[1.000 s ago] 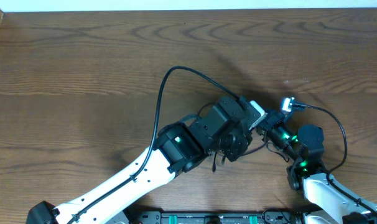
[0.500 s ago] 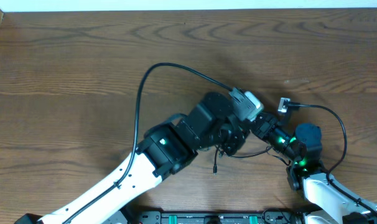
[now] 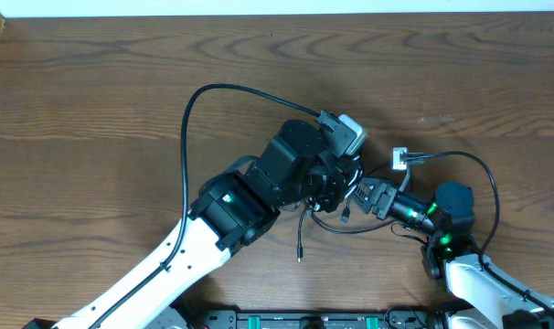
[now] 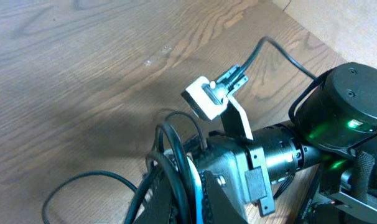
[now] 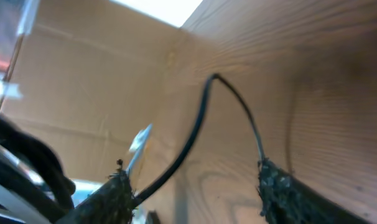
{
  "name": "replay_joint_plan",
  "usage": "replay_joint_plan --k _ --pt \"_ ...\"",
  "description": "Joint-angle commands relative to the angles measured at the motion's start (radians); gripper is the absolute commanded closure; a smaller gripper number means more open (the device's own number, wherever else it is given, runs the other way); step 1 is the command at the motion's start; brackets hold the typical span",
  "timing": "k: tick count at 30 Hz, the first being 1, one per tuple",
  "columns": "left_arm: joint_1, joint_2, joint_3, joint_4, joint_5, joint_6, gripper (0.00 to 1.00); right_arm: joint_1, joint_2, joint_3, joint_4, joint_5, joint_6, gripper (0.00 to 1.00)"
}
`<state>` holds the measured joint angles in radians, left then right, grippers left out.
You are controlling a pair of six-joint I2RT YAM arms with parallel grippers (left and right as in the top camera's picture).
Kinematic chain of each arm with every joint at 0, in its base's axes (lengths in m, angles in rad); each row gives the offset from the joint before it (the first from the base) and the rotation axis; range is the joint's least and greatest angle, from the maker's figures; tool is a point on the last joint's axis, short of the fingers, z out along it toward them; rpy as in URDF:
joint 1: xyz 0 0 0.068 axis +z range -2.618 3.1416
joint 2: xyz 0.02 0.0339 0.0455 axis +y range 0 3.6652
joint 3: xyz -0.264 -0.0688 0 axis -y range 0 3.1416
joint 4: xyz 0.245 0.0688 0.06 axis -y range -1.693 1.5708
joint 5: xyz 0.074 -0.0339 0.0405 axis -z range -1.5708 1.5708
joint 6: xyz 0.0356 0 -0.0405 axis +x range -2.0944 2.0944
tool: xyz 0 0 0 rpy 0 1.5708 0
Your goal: Untangle cables
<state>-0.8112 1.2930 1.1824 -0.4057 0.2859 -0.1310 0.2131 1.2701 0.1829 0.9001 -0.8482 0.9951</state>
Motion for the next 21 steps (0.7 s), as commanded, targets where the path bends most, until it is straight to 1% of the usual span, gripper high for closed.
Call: replay_joint_plan --k 1,8,11,14,21 --pt "0.003 -0.003 0.005 0.0 0.002 -0.005 0.92 0.003 -0.005 0.006 0.054 -0.169 0.0 0.27" --pt "0.003 -0.002 0.005 -0.003 0.002 -0.006 0.92 0.003 -0.005 0.006 0.06 -0.176 0.02 0.24" --pt "0.003 0.001 0.005 -0.01 0.001 -0.005 0.92 0.003 -0.005 0.006 0.116 -0.211 0.041 0.22" --pt "0.003 0.013 0.005 -0.019 -0.033 -0.005 0.92 0.003 -0.005 0.006 0.212 -0.294 0.058 0.21" --pt "0.003 0.056 0.005 -0.026 -0.091 -0.005 0.92 0.003 -0.005 0.006 0.311 -0.367 0.108 0.2"
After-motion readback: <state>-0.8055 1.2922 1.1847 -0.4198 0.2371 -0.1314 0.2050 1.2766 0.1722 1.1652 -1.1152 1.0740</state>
